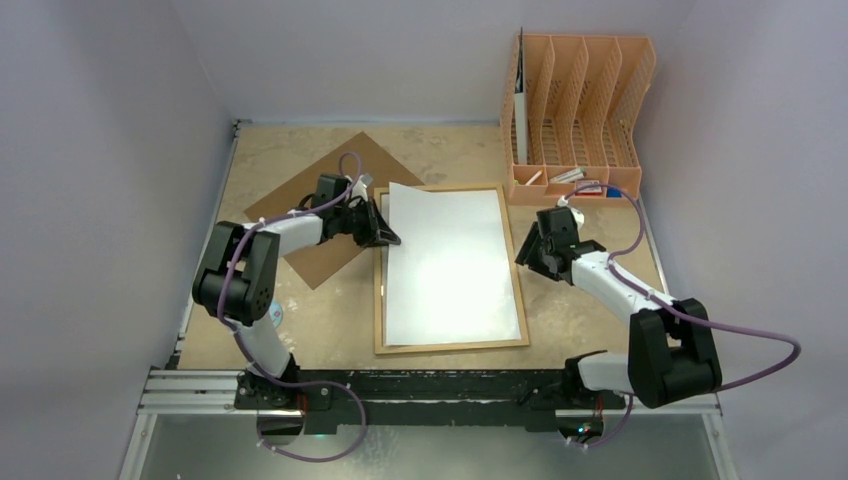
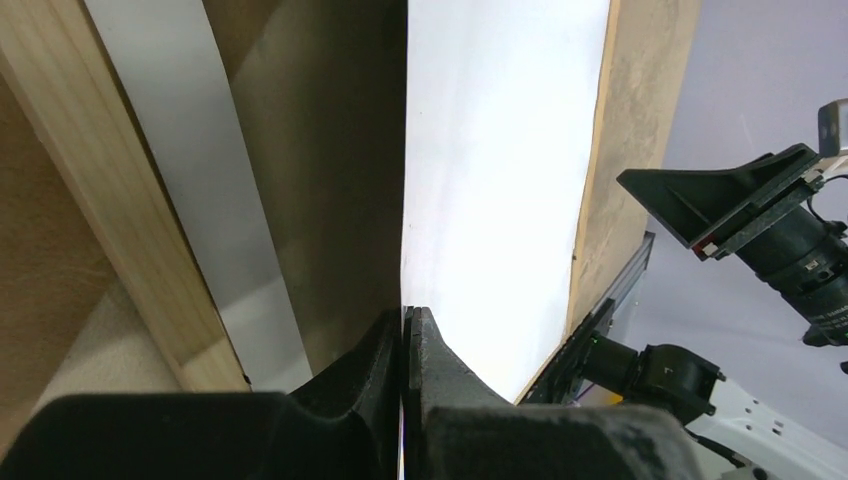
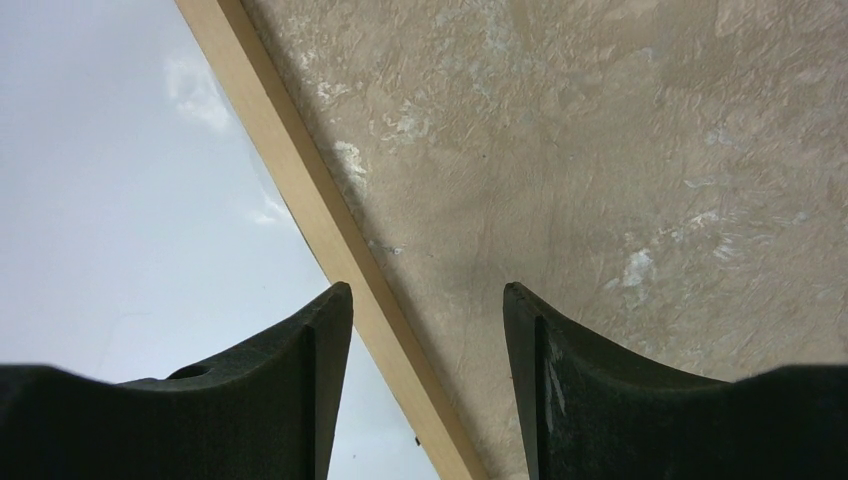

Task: Put the photo into the frame

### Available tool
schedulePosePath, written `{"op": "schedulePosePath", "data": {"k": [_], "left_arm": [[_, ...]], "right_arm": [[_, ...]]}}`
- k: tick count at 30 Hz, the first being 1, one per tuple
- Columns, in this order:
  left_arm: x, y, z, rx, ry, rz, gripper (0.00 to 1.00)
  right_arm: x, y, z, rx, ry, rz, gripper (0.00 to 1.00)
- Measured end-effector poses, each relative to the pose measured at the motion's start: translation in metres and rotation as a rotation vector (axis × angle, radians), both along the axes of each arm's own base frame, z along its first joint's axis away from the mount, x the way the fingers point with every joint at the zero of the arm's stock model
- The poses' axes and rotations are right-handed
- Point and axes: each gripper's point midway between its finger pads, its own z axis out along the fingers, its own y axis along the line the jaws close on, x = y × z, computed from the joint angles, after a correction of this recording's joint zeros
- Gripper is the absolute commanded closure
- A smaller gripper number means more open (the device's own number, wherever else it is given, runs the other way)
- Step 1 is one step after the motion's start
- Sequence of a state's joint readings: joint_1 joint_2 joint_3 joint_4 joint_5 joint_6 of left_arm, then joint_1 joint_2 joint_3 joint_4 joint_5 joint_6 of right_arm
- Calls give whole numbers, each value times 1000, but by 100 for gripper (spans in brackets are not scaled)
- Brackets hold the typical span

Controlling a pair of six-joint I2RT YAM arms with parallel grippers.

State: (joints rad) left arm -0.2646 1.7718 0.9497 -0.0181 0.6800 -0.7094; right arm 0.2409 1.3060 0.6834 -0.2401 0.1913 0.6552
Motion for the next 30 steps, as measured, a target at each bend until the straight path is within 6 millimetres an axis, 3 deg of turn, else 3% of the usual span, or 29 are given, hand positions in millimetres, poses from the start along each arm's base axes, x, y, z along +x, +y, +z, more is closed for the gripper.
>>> {"op": "schedulePosePath", "data": {"k": [9, 30], "left_arm": [[9, 0, 4, 1, -31, 20, 100], [9, 3, -1, 16, -27, 36, 98]], "right_arm": [[0, 1, -1, 7, -1, 4, 41], [-2, 5, -4, 25, 3, 17, 41]]}}
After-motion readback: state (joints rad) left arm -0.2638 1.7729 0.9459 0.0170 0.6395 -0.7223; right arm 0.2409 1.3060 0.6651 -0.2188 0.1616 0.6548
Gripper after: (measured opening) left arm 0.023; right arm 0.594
